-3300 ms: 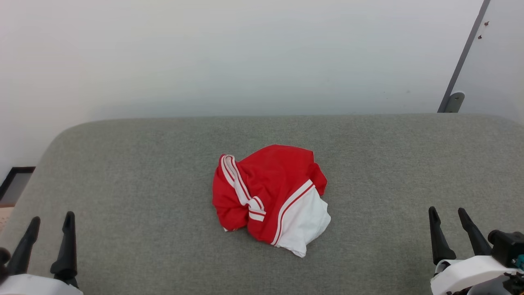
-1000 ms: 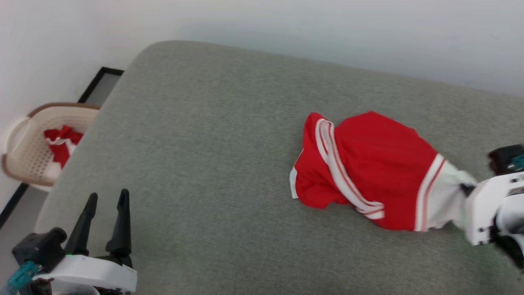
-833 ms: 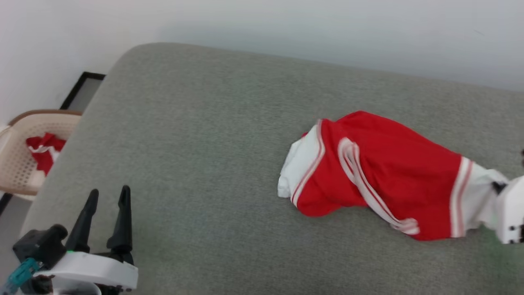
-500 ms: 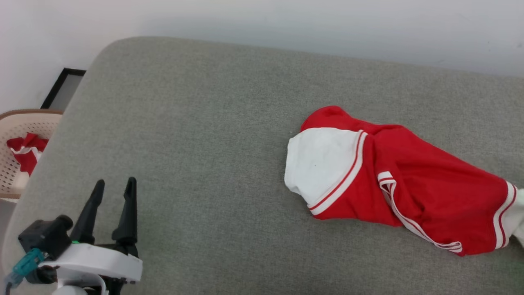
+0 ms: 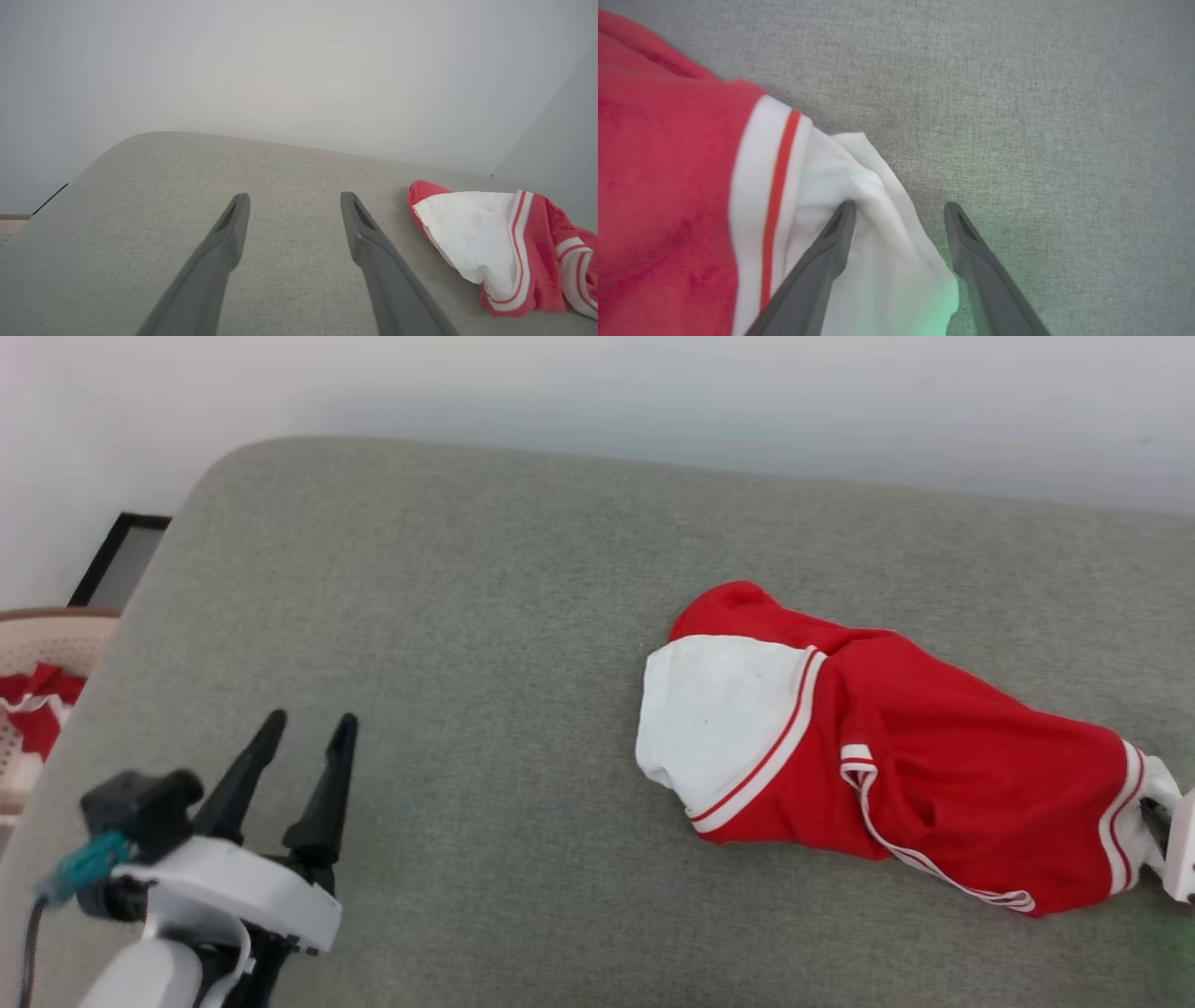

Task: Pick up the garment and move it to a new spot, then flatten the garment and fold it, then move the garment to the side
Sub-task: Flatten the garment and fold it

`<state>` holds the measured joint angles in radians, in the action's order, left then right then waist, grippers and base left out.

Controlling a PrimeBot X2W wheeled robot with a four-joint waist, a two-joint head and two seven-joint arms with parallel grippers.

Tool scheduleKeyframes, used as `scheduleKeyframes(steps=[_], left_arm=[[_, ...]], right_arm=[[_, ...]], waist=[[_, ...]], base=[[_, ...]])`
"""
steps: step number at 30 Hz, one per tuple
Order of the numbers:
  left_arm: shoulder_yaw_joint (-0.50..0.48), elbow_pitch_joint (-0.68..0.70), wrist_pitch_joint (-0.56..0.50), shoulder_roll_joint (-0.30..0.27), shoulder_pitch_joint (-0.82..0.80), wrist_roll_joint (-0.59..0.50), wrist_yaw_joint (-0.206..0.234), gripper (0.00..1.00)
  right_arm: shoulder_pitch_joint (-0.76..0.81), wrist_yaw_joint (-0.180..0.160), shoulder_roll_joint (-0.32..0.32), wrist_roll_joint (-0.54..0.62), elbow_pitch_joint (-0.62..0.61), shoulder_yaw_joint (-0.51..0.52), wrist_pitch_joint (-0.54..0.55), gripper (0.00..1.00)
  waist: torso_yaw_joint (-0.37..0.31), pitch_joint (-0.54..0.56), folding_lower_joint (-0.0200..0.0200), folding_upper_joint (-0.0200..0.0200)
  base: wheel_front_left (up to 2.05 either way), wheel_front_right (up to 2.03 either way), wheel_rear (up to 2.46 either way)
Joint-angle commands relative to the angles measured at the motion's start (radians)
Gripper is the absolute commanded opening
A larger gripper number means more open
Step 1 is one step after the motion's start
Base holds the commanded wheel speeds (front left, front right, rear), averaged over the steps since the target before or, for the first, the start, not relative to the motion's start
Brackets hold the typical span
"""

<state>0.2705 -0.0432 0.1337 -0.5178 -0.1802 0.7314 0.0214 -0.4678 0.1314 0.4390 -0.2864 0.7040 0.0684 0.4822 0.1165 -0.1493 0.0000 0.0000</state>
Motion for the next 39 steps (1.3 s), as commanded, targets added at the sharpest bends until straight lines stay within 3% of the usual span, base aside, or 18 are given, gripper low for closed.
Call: scheduleKeyframes(steps=[1, 12, 18, 25, 39], left_arm=[[0.007, 0.007, -0.026, -0.011, -0.020, 0.008, -0.011, 1.00], [0.103, 0.044, -0.347, -0.085, -0.229, 0.048, -0.078, 1.00], [0.186, 0.009, -0.543, -0.059, -0.372, 0.106, -0.112, 1.00], [0.280, -0.068, -0.744, -0.001, -0.541, 0.162, -0.135, 1.00], [0.415, -0.226, -0.889, 0.056, -0.716, 0.165, -0.150, 1.00]], right_arm=[[-0.013, -0.001, 0.003, -0.012, -0.003, -0.011, -0.009, 1.00], [0.050, -0.001, -0.050, -0.071, -0.175, -0.050, -0.191, 1.00], [0.102, -0.001, -0.115, -0.035, -0.275, -0.032, -0.343, 1.00], [0.140, -0.001, -0.198, -0.008, -0.338, -0.029, -0.418, 1.00], [0.129, -0.001, -0.274, -0.026, -0.321, -0.064, -0.452, 1.00]], waist=[[-0.021, 0.018, 0.0000, 0.0000], [-0.144, 0.070, 0.0000, 0.0000], [-0.211, 0.066, 0.0000, 0.0000], [-0.293, 0.028, 0.0000, 0.0000], [-0.403, -0.058, 0.0000, 0.0000]], base=[[0.00, 0.00, 0.00], [0.00, 0.00, 0.00], [0.00, 0.00, 0.00], [0.00, 0.00, 0.00], [0.00, 0.00, 0.00]])
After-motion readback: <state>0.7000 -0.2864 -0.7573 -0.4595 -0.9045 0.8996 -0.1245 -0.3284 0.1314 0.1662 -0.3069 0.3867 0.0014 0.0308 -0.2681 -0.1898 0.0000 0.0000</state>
